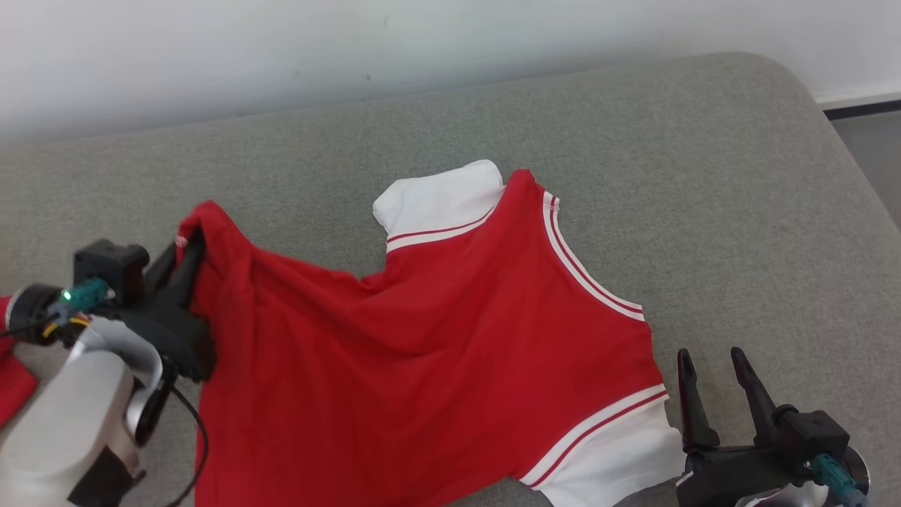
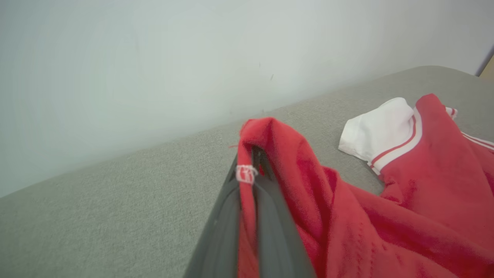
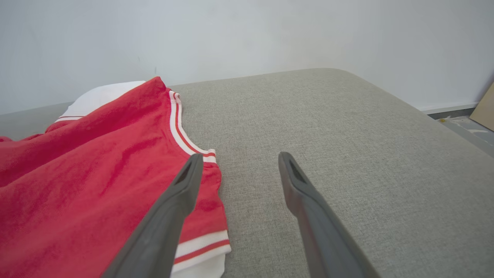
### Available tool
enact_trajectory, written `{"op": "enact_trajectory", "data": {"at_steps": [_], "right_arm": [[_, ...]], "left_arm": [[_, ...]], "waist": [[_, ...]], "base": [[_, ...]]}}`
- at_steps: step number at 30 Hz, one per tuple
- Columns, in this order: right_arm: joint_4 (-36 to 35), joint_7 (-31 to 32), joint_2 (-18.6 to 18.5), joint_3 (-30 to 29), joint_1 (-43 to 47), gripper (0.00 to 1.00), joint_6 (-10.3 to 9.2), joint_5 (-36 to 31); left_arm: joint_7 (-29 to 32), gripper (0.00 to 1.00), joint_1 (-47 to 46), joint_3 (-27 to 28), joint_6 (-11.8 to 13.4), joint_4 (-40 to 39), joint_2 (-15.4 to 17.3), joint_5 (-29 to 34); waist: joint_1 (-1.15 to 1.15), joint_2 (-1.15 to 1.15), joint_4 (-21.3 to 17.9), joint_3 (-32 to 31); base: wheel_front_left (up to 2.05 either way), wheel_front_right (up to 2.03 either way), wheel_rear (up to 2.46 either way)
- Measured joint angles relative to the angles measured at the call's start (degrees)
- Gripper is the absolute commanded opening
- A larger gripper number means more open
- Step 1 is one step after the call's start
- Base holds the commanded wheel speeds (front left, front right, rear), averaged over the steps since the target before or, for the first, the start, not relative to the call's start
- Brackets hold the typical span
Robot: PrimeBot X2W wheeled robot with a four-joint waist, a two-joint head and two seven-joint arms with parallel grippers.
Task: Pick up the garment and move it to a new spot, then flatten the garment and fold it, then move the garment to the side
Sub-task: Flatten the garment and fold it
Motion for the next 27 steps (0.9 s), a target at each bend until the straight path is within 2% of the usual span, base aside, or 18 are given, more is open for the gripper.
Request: {"op": "enact_trajectory", "data": {"at_steps": [8,16,17,18,19,20,27], "right_arm": [[-0.4,0.0,0.2,0.0,-0.8,1.00,0.00,-0.1],[-0.5,0.0,0.3,0.0,-1.4,1.00,0.00,-0.3],[-0.5,0.0,0.4,0.1,-1.5,1.00,0.00,-0.3],[-0.5,0.0,0.5,0.2,-1.5,1.00,0.00,-0.4],[-0.5,0.0,0.6,0.2,-1.5,1.00,0.00,-0.5],[-0.5,0.0,0.7,0.3,-1.5,1.00,0.00,-0.5],[0.3,0.0,0.9,0.0,-1.3,1.00,0.00,-0.6]], "left_arm": [[-1.5,0.00,-6.1,-1.1,0.0,1.1,1.3,0.7],[-1.9,0.00,-10.3,0.6,0.0,1.4,1.1,1.8],[-1.9,0.07,-10.4,0.3,0.0,2.0,1.1,2.4],[-1.9,0.56,-10.3,0.2,0.0,2.6,1.0,2.6],[-1.9,0.93,-10.3,0.3,0.0,3.2,1.0,2.9],[-1.9,1.00,-10.3,0.6,0.0,3.8,1.0,3.1],[-1.9,1.00,-7.2,2.0,0.0,5.7,1.1,3.9]], "waist": [[0.00,0.00,-1.5,1.8],[0.00,0.00,-2.2,2.7],[0.00,0.00,-2.2,2.7],[0.00,0.00,-2.3,2.8],[0.00,0.00,-2.3,2.9],[0.00,0.00,-2.4,2.9],[0.00,0.00,-2.2,1.5]], "base": [[0.00,0.00,0.00],[0.00,0.00,0.00],[0.00,0.00,0.00],[0.00,0.00,0.00],[0.00,0.00,0.00],[0.00,0.00,0.00],[0.00,0.00,0.00]]}}
